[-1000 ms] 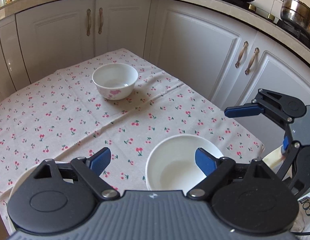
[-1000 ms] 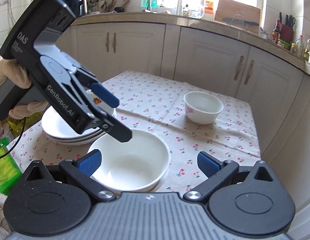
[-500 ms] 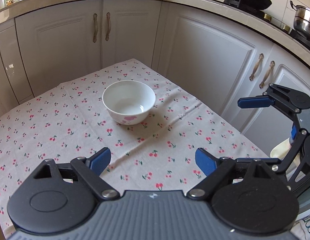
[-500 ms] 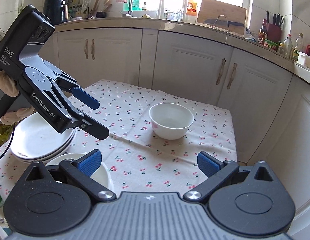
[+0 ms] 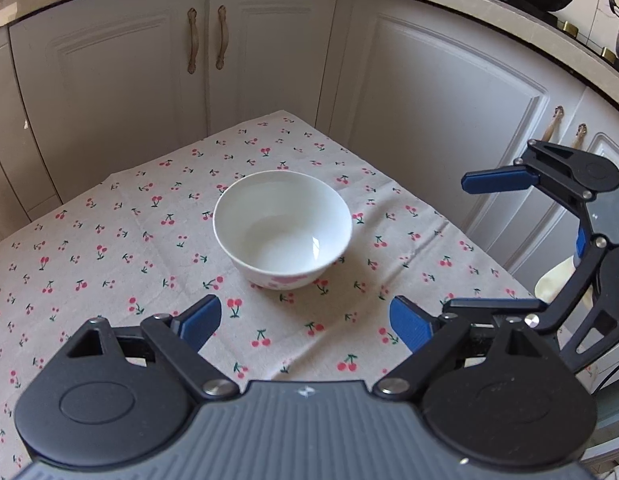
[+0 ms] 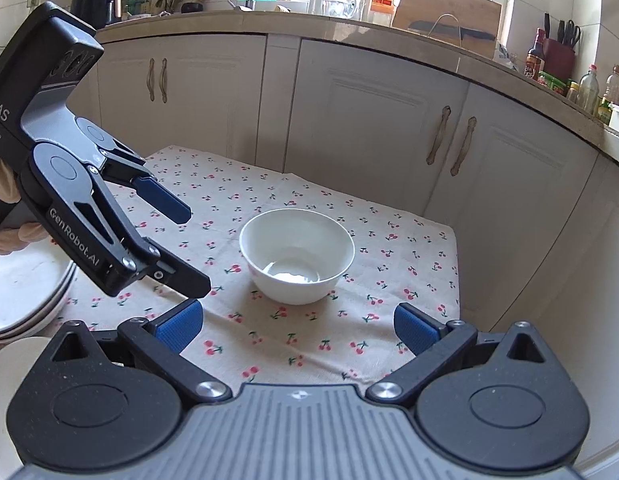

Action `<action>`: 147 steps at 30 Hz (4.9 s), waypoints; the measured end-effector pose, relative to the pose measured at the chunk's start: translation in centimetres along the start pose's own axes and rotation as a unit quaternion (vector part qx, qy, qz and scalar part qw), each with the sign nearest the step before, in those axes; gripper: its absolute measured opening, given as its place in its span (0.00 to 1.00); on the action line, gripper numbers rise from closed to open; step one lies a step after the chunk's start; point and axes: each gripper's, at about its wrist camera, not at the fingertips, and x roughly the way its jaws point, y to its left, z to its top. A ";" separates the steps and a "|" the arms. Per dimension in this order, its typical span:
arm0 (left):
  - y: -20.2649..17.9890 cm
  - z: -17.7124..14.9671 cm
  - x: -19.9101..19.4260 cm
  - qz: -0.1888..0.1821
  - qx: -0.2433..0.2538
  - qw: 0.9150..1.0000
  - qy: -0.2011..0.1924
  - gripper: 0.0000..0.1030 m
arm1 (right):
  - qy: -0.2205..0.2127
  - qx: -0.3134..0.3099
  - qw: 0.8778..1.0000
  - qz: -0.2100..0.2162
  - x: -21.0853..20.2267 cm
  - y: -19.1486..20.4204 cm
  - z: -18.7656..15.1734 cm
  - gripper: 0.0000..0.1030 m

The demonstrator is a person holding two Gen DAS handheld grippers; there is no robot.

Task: Organize plates and bowls
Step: 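Move the left tool to the last pink-decal bowl and grasp its rim, then carry the held bowl with the left tool over the nested bowls, then lower the bowl into the nested bowls and open the left tool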

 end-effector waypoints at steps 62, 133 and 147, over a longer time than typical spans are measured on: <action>4.0 5.6 8.6 -0.034 -0.012 0.999 0.030 0.81 | 0.012 -0.037 0.998 0.051 9.3 -1.0 0.4 0.81; -8.1 -9.2 -9.9 -0.040 -0.032 0.998 -0.026 0.85 | 0.041 -0.028 0.995 0.086 -10.3 12.1 -5.0 0.81; -7.9 -9.9 -9.5 -0.050 -0.042 0.998 -0.020 0.85 | 0.049 -0.032 0.994 0.092 -10.0 12.3 -5.4 0.81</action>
